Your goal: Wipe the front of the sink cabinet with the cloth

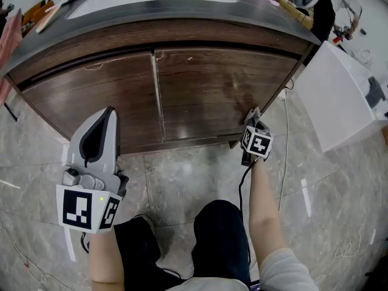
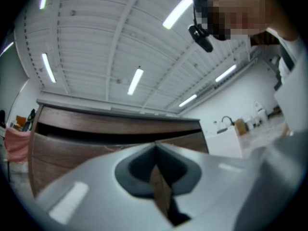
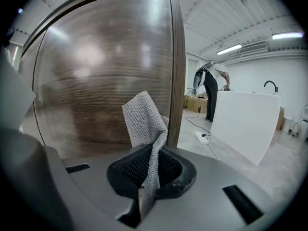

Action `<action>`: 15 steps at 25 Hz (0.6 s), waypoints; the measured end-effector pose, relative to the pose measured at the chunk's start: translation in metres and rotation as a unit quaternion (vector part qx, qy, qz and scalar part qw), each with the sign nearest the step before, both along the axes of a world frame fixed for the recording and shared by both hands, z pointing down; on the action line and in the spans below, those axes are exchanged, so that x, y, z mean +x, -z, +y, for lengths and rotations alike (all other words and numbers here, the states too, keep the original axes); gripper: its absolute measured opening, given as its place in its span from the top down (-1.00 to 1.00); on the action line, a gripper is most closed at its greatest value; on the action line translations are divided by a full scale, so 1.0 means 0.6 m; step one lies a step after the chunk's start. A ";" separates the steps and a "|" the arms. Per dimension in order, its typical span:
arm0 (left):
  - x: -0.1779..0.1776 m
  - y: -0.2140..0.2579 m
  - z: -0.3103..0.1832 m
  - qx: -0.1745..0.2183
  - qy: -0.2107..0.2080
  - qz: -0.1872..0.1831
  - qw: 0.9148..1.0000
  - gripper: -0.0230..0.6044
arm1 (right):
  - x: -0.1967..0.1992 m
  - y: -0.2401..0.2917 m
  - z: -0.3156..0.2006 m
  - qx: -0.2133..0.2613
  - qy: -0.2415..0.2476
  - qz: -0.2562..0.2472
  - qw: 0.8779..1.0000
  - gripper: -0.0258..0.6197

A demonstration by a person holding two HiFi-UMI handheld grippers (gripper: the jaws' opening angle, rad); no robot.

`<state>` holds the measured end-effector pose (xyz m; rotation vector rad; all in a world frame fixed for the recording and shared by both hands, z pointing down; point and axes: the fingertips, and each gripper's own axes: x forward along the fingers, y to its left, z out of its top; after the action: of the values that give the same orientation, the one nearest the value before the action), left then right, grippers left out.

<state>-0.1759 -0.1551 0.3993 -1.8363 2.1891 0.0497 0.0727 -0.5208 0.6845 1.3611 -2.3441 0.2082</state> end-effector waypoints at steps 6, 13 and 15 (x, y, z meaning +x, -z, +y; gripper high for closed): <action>-0.014 0.003 0.014 0.006 0.009 0.003 1.000 0.91 | -0.031 -0.012 0.026 -0.005 0.005 0.000 1.000 0.90; -0.015 0.006 0.016 0.012 0.009 0.007 1.000 0.91 | -0.118 -0.010 0.098 0.001 0.047 -0.014 0.999 0.90; -0.015 0.008 0.016 0.015 0.007 0.009 1.000 0.91 | -0.149 -0.013 0.124 0.001 0.064 -0.015 0.998 0.90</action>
<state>-0.1851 -0.1456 0.3947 -1.8103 2.2016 0.0976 -0.0165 -0.4466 0.6921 1.2117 -2.4475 0.1886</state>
